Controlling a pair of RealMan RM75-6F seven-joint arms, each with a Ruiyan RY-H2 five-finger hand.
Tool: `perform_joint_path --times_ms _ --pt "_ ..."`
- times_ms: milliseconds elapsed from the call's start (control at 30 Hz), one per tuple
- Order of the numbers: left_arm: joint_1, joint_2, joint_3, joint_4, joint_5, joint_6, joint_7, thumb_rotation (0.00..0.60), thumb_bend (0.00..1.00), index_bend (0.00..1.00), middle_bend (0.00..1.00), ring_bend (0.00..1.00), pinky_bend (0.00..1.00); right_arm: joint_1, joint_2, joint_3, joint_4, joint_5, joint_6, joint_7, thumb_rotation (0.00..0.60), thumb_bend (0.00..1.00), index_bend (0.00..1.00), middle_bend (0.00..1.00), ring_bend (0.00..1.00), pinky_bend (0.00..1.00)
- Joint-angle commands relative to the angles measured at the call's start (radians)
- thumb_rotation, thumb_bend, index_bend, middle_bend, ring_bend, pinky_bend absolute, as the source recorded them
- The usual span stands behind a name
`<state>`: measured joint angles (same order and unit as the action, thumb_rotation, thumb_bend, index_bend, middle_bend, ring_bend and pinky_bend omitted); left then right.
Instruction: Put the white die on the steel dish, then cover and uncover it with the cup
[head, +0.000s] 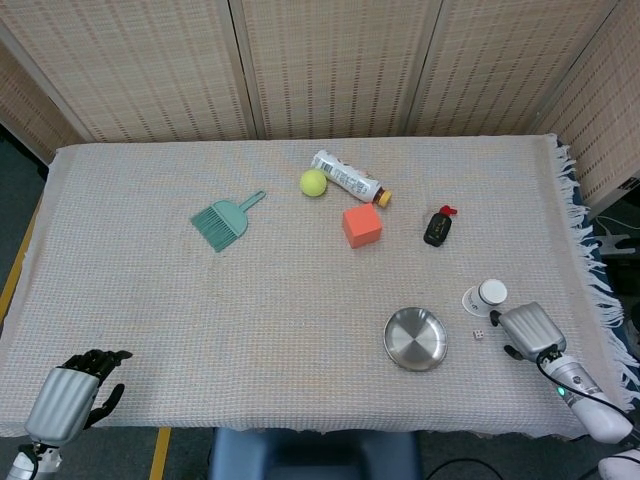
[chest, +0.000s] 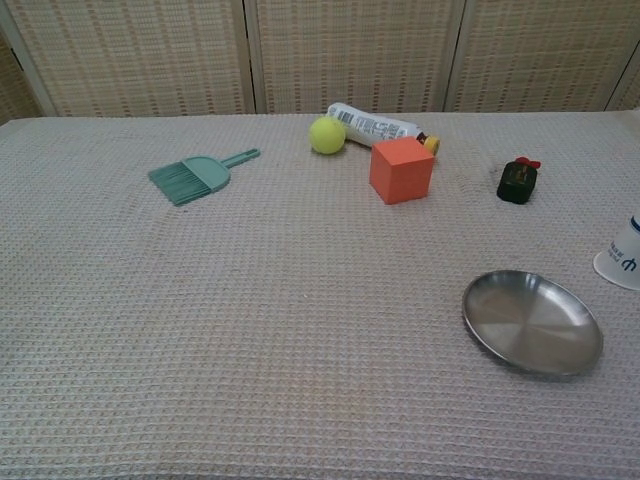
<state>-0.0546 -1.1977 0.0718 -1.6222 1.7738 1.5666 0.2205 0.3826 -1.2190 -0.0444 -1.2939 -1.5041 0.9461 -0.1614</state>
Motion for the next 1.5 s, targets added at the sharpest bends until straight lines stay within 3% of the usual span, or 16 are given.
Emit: perform_joint_path --times_ms 33,767,1500 --pt "0.0 0.001 0.0 -0.001 0.0 0.0 0.0 0.6 0.36 0.31 0.42 0.36 0.52 0.009 -0.018 -0.009 0.029 -0.019 -0.002 0.033 0.6 0.13 0.42 0.7 0.75 0.98" --pt "0.001 0.001 -0.001 -0.002 0.0 0.003 0.0 0.6 0.36 0.31 0.42 0.36 0.52 0.022 -0.145 -0.058 0.254 -0.133 0.088 0.234 0.6 0.13 0.46 0.71 0.77 1.0" --pt "0.002 0.002 -0.002 -0.002 -0.001 0.003 -0.001 0.6 0.36 0.31 0.42 0.36 0.52 0.023 -0.212 -0.085 0.374 -0.176 0.151 0.341 0.6 0.13 0.48 0.72 0.78 1.0"
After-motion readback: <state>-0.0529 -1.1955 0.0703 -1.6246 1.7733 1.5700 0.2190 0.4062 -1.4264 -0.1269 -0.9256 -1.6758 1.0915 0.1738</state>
